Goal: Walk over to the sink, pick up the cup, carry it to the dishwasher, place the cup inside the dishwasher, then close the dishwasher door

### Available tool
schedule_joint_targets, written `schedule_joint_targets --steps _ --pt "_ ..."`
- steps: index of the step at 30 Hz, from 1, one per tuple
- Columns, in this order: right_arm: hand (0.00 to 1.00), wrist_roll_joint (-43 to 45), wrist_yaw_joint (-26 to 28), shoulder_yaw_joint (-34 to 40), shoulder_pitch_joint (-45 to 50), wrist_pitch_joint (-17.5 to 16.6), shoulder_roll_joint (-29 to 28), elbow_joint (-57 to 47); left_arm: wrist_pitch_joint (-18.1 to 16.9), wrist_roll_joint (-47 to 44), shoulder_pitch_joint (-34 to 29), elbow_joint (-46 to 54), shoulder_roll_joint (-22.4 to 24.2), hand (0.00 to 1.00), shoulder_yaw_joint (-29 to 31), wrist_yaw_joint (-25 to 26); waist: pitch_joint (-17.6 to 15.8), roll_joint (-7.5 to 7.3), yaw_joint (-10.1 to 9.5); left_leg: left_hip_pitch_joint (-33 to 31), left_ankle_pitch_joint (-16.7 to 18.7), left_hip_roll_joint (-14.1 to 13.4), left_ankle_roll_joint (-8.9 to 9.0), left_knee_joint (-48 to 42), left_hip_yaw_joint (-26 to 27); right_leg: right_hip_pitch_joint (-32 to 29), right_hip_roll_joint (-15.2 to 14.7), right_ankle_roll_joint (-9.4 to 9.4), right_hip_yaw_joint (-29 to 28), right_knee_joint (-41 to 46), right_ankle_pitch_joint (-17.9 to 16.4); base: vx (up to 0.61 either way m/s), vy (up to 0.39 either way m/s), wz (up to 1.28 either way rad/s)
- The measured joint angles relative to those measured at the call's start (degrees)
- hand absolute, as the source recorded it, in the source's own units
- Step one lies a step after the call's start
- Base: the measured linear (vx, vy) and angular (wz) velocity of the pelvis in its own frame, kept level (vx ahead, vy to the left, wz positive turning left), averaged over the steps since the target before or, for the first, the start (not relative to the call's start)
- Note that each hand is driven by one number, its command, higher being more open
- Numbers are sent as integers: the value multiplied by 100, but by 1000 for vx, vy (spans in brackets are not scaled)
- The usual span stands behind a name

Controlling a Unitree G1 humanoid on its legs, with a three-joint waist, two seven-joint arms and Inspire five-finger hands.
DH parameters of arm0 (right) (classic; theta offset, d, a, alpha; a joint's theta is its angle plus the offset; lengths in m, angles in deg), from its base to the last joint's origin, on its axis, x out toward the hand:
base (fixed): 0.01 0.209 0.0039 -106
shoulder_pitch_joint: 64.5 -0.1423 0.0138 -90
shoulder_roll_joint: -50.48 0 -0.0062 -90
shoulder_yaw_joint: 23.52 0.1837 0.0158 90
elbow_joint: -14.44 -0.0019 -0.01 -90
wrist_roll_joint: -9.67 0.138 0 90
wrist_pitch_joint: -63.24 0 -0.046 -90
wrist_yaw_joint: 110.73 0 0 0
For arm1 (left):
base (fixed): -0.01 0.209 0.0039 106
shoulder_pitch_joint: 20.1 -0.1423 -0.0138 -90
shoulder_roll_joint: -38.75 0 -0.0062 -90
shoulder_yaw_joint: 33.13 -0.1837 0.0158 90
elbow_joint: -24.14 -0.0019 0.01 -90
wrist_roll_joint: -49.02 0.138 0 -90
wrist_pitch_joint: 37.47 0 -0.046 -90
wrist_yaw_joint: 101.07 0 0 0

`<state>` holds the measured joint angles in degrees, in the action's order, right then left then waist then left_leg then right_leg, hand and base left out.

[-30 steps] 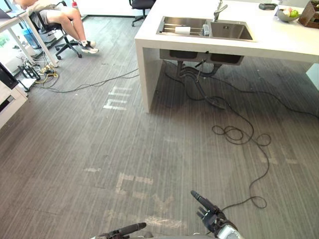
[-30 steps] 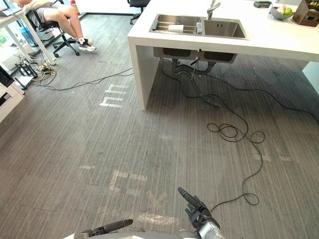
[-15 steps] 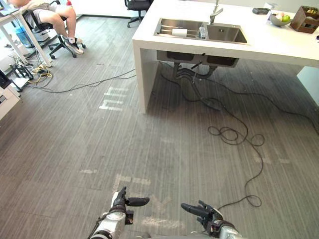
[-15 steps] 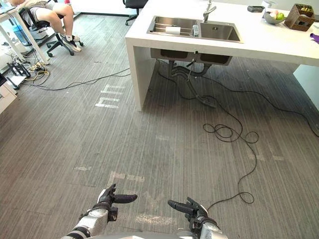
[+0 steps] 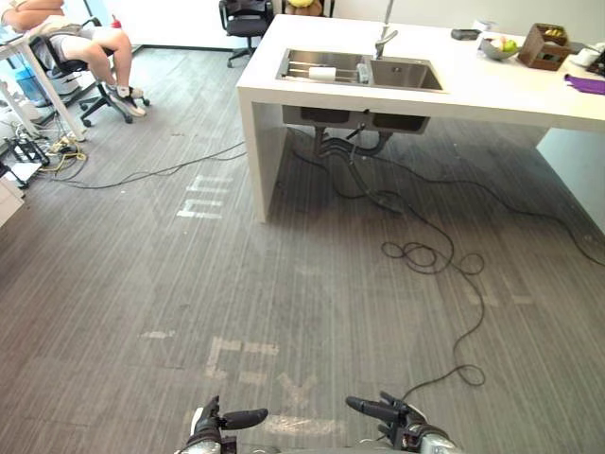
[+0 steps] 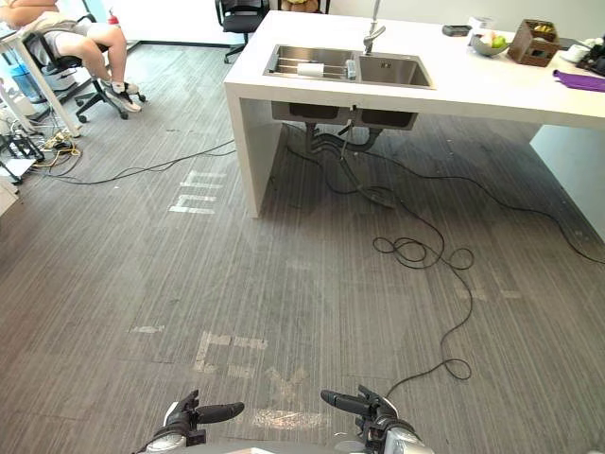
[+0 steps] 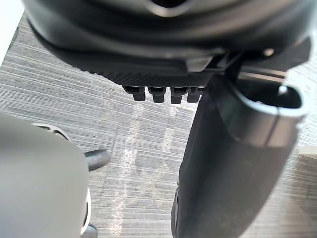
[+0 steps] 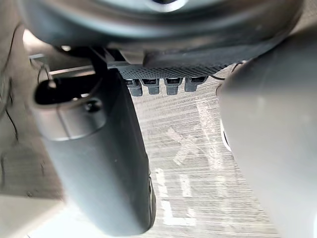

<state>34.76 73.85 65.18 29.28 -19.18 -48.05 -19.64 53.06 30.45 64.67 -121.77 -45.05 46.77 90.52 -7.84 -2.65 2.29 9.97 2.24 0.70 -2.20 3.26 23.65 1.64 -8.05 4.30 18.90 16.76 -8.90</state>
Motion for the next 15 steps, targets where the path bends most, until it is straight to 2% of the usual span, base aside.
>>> schedule_joint_targets --steps 1,2,3,4,5,6,8,10,11,12,13,14,15 --pt "100 166 6 85 10 -67 32 -3 -70 1 20 -32 7 100 13 -51 -6 -4 2 -3 27 -6 -26 -13 59 -283 -103 -5 47 563 -37 -50 2 -29" --pt "100 308 45 203 -6 -153 55 -12 -134 7 37 -67 -12 100 33 -89 -34 -33 15 -11 64 -7 -56 -79 113 -724 -335 -142 153 1501 -44 -45 -12 -27" --pt "100 353 84 299 -62 -209 61 70 -143 2 52 -96 -42 100 87 -111 -65 -105 14 16 126 2 -53 -188 135 -1097 -602 -400 277 2342 104 -11 -25 -15" --pt "100 400 93 331 -68 -253 65 169 -142 -15 57 -97 -52 100 118 -127 -86 -138 12 55 162 -14 -46 -243 122 -1202 -692 -486 325 2606 215 43 -46 2" --pt "100 425 130 336 -43 -300 88 325 -138 -79 76 -94 -58 100 127 -173 -159 -165 19 193 218 -54 -39 -329 59 -1255 -815 -437 365 2975 322 119 -74 11" --pt "100 467 154 330 -7 -292 93 436 -116 -115 101 -92 -51 100 124 -224 -209 -156 21 280 283 -132 -6 -432 36 -1264 -869 -323 355 3048 11 128 -88 10" --pt "100 660 164 351 17 -277 110 381 44 -135 202 -75 -55 100 112 -382 -295 -57 36 296 438 -375 104 -715 22 -1304 -814 -207 350 2583 -127 196 -176 0" --pt "100 681 133 321 13 -260 112 178 237 -145 419 -30 -94 100 44 -509 -420 -33 35 317 567 -606 260 -938 -18 -1375 -683 -85 275 1759 -42 201 -208 3" --pt "100 685 90 318 -5 -241 81 63 362 -199 568 34 -132 100 -55 -566 -488 -49 33 337 649 -732 381 -1066 -52 -1407 -609 63 195 1058 180 213 -248 9" --pt "100 707 26 318 -36 -156 60 -52 500 -310 667 156 -181 100 -106 -595 -536 -73 28 366 765 -834 539 -1225 -84 -1362 -535 212 59 226 587 220 -264 9" --pt "100 725 0 318 -40 -127 50 -100 544 -375 691 223 -185 100 -119 -615 -551 -104 19 388 837 -858 627 -1309 -102 -1291 -522 262 -7 -178 749 246 -307 17" --pt "100 736 -33 320 -36 -73 3 -181 623 -532 715 372 -234 100 -141 -672 -592 -296 20 475 1026 -822 843 -1527 -209 -1051 -623 401 -95 -896 839 215 -280 23" --pt "100 738 -50 327 -62 -54 2 -194 650 -593 759 397 -235 100 -155 -696 -650 -332 26 544 1119 -826 955 -1655 -264 -943 -667 401 -65 -937 1317 266 -373 41"
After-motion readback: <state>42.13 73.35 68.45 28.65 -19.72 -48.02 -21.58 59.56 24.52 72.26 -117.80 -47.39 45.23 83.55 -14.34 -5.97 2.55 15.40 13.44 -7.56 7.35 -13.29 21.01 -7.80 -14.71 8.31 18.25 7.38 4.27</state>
